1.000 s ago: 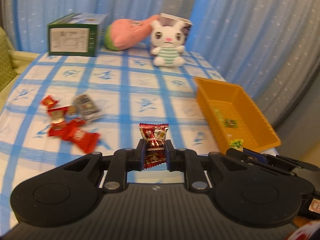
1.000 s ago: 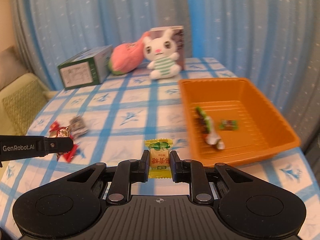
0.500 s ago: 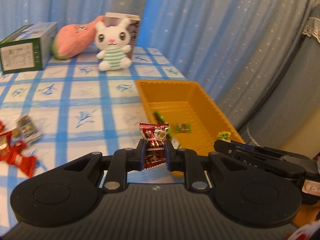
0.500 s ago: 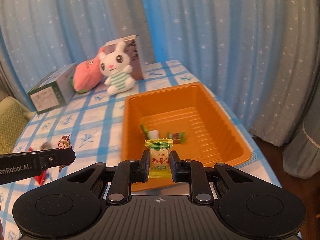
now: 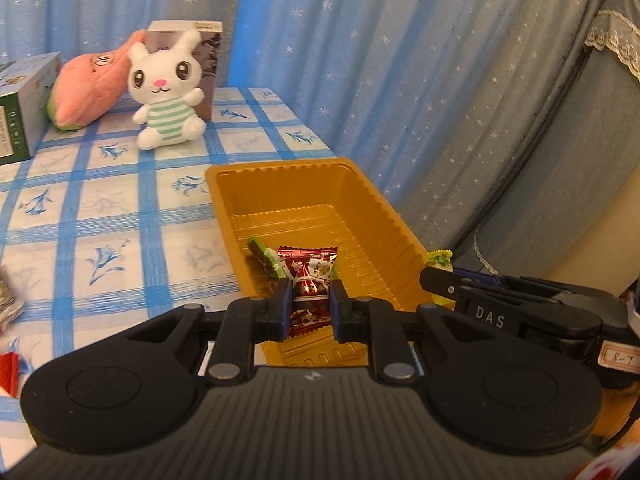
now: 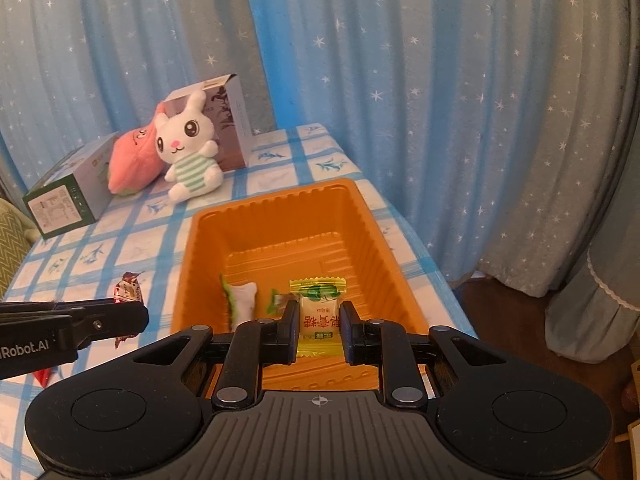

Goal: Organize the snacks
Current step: 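Open both grippers to release the candies into the orange tray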

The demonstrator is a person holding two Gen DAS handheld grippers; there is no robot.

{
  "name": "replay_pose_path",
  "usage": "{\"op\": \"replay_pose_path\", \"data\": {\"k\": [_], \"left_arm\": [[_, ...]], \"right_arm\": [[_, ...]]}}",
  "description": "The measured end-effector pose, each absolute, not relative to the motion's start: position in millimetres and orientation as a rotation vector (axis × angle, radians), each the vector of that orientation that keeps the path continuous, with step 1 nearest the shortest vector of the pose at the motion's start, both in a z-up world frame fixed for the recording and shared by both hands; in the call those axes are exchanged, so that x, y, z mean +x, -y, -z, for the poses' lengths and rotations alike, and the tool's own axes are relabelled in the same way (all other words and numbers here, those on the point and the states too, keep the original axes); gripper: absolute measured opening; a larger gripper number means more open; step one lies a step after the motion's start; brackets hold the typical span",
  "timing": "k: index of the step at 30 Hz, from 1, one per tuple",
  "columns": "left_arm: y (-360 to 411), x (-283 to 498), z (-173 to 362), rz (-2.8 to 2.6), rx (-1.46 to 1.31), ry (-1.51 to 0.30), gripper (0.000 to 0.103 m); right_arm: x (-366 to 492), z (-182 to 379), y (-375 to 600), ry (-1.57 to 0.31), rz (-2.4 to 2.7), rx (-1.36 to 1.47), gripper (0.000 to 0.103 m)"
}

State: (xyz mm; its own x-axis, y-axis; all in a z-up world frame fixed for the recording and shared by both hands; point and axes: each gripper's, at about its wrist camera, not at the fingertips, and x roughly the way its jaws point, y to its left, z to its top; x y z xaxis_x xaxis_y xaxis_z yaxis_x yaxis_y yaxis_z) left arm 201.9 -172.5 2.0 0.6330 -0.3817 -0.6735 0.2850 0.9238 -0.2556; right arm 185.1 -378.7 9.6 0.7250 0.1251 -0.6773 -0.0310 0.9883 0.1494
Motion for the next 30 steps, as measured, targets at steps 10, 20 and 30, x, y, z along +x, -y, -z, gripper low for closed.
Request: {"op": "replay_pose_path", "data": {"k": [10, 20, 30], "left_arm": [[188, 225, 12, 0.408, -0.143, -0.84, 0.021], [153, 209, 8, 0.315, -0.172, -0.828, 0.029], [131, 194, 8, 0.272, -0.203, -0.816, 0.032]], "right_arm": [[195, -3, 382, -0.777, -0.085, 0.138, 0.021], [196, -4, 386, -0.779, -0.089, 0.164, 0.021], [202, -4, 377, -0.786, -0.123, 0.191, 0.021]]}}
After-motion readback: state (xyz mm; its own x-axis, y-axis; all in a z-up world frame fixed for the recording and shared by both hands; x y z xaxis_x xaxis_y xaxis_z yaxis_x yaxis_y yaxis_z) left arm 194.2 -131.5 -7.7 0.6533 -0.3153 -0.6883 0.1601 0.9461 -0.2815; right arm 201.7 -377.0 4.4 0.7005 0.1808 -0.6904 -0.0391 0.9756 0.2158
